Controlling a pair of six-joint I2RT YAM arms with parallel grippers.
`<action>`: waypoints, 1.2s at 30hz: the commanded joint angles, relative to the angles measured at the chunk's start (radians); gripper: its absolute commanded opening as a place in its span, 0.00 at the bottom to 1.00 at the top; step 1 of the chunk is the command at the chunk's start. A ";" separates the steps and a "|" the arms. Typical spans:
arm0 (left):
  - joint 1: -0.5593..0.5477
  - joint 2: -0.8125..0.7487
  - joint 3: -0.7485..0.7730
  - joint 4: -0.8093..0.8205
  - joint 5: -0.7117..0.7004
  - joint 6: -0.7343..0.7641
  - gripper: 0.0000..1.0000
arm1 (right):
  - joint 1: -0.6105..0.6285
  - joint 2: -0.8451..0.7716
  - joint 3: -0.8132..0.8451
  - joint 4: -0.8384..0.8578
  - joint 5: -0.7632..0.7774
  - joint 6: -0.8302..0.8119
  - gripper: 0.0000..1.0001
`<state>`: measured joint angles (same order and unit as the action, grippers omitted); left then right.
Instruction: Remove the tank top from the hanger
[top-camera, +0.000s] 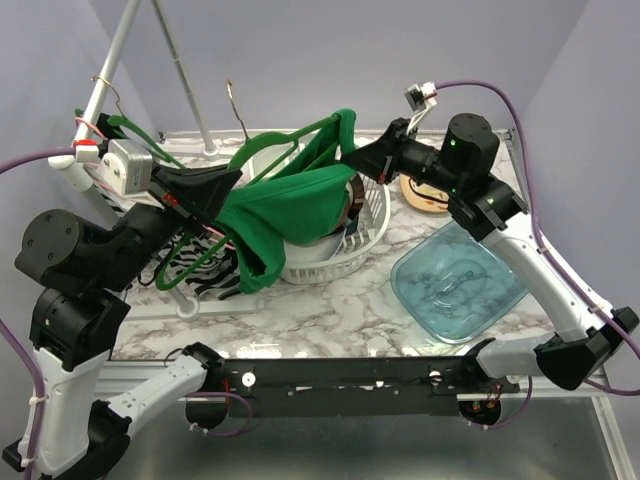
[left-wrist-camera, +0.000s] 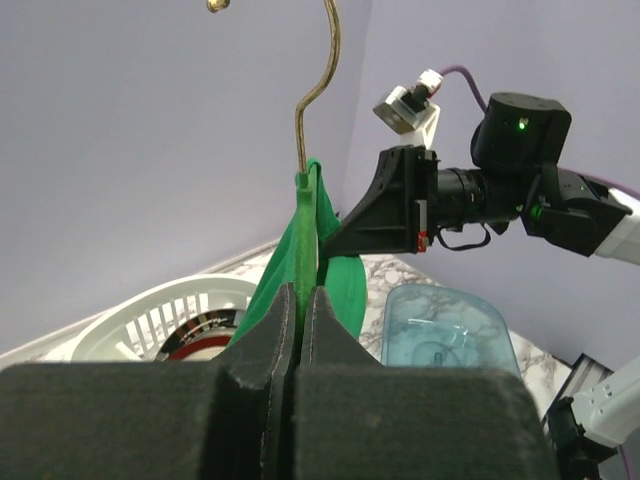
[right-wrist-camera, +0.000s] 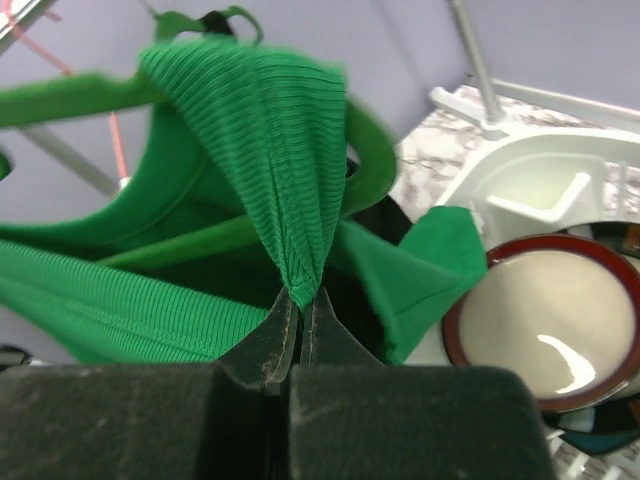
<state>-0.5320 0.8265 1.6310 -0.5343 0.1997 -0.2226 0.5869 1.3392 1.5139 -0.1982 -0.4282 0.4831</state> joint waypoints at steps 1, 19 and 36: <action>0.003 -0.017 -0.009 0.338 -0.085 -0.015 0.00 | 0.005 -0.035 -0.099 0.060 -0.208 0.032 0.01; 0.003 -0.013 -0.088 0.465 -0.132 -0.014 0.00 | 0.070 -0.122 -0.163 0.050 -0.125 -0.030 0.01; 0.003 -0.178 -0.122 0.263 0.032 0.042 0.00 | -0.002 0.074 0.371 -0.195 0.461 -0.219 0.01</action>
<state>-0.5323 0.6662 1.4734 -0.3195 0.1684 -0.1913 0.6216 1.3224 1.8717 -0.3042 -0.0963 0.3382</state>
